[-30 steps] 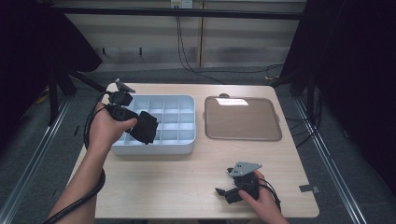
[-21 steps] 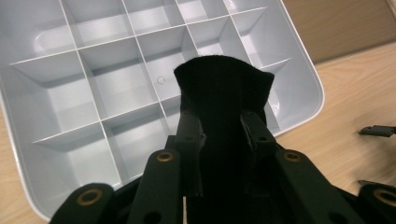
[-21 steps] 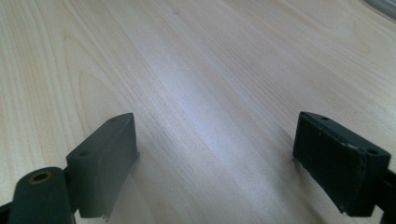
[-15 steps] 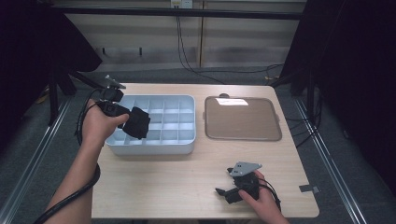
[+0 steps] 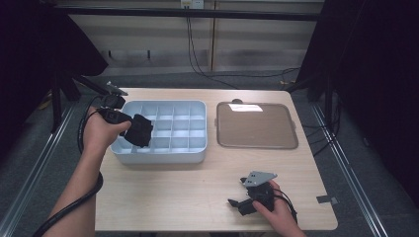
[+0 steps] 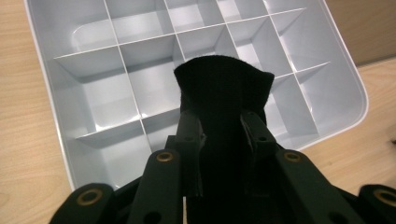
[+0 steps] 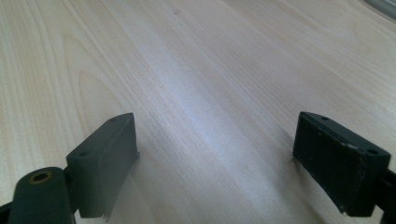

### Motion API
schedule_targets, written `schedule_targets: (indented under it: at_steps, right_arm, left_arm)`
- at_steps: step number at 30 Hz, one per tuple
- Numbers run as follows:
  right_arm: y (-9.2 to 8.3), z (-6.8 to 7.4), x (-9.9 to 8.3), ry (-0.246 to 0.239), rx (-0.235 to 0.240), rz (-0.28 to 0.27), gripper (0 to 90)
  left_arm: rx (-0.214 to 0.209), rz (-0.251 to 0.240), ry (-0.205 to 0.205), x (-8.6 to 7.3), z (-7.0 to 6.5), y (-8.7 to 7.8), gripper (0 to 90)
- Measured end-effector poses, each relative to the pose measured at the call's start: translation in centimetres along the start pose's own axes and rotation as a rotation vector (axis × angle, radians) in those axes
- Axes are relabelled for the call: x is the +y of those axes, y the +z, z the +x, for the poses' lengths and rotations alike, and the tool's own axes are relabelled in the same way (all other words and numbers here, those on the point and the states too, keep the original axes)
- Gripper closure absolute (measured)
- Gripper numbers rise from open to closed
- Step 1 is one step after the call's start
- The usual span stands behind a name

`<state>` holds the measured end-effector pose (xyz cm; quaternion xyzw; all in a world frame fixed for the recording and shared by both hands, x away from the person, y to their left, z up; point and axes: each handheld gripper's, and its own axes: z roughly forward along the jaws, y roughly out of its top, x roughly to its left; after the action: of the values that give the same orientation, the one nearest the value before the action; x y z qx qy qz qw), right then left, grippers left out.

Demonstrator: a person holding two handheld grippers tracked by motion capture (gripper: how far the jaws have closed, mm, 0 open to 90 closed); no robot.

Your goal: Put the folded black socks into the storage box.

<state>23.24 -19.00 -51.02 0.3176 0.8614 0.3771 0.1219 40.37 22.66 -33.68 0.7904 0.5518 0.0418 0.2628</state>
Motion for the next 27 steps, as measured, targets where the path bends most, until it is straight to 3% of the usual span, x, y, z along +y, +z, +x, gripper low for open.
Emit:
schedule_targets:
  at_steps: [15,27]
  right_arm:
    - [0.0,0.0,0.0,0.0,0.0,0.0,13.2]
    - [0.0,0.0,0.0,-0.002,-0.004,-0.003,13.2]
  left_arm:
    - [0.025,0.004,-0.011,-0.1,2.0,0.8,72.1]
    - [0.041,0.025,-0.053,-1.0,4.0,1.6,72.1]
